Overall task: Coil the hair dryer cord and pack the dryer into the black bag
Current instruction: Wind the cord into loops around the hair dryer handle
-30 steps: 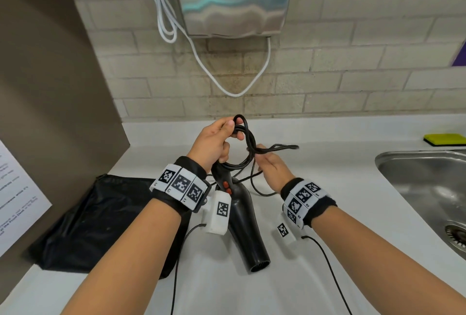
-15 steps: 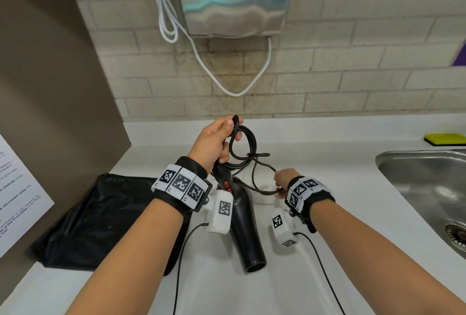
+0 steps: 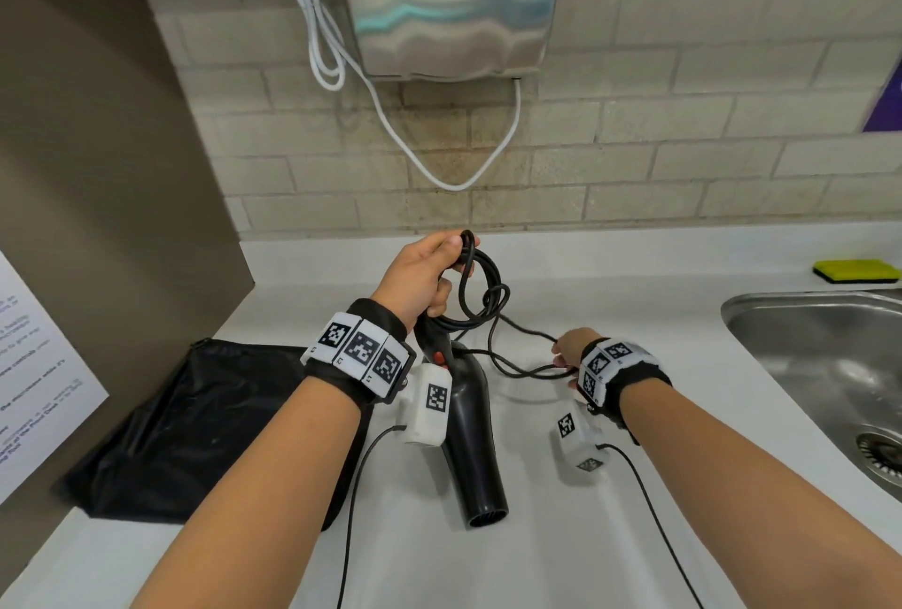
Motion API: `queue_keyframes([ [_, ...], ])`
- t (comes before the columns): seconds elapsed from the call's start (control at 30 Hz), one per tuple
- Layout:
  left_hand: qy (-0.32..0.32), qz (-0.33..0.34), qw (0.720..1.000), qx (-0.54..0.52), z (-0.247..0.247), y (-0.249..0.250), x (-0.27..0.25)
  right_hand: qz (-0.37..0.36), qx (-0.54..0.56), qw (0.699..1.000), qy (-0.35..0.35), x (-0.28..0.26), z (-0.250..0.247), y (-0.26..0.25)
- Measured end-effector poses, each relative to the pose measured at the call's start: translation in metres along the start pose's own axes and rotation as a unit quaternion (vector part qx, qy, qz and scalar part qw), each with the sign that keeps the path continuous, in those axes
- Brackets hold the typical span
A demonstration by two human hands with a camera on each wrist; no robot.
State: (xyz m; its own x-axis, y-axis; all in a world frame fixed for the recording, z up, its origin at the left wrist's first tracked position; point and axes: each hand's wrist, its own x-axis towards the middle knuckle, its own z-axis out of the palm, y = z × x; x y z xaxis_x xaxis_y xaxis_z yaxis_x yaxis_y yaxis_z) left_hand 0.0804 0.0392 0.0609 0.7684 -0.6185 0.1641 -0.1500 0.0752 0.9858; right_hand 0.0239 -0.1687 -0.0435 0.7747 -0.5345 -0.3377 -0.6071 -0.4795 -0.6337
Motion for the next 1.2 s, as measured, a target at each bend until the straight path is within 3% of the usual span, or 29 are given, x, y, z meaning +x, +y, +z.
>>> queue_keyframes([
  [0.07,0.004,-0.004,1.0,0.004,0.0,0.0,0.001,-0.033,-0.12,0.992,0.003,-0.001,0.005,-0.004],
  [0.1,0.005,-0.006,1.0,0.005,0.0,0.0,0.001,-0.053,-0.125,0.991,0.018,-0.002,0.007,-0.008],
  [0.2,0.005,-0.01,1.0,0.002,-0.001,-0.001,0.002,-0.176,0.018,0.981,0.074,-0.011,0.01,-0.023],
  [0.33,0.02,-0.006,1.0,-0.005,-0.004,-0.002,0.003,-0.318,0.279,0.903,0.077,-0.04,0.009,-0.046],
  [0.43,0.038,-0.005,0.999,-0.009,-0.007,-0.003,0.004,-0.367,0.331,0.867,0.068,-0.052,0.009,-0.051],
  [0.6,0.032,0.009,0.999,-0.002,-0.009,-0.004,0.005,-0.369,0.298,0.872,0.121,-0.059,0.01,-0.057],
  [0.83,0.003,0.016,0.999,0.032,-0.001,-0.002,0.005,-0.38,0.162,0.887,0.208,-0.07,0.017,-0.079],
  [0.97,0.002,0.006,0.999,0.037,-0.001,0.0,0.004,-0.369,0.2,0.875,0.241,-0.069,0.022,-0.086],
  [1.1,-0.016,0.001,0.999,0.046,-0.002,0.0,0.005,-0.342,0.193,0.882,0.26,-0.064,0.021,-0.089],
  [1.2,-0.036,0.002,0.998,0.045,0.0,0.001,0.006,-0.378,0.205,0.87,0.24,-0.059,0.02,-0.097],
])
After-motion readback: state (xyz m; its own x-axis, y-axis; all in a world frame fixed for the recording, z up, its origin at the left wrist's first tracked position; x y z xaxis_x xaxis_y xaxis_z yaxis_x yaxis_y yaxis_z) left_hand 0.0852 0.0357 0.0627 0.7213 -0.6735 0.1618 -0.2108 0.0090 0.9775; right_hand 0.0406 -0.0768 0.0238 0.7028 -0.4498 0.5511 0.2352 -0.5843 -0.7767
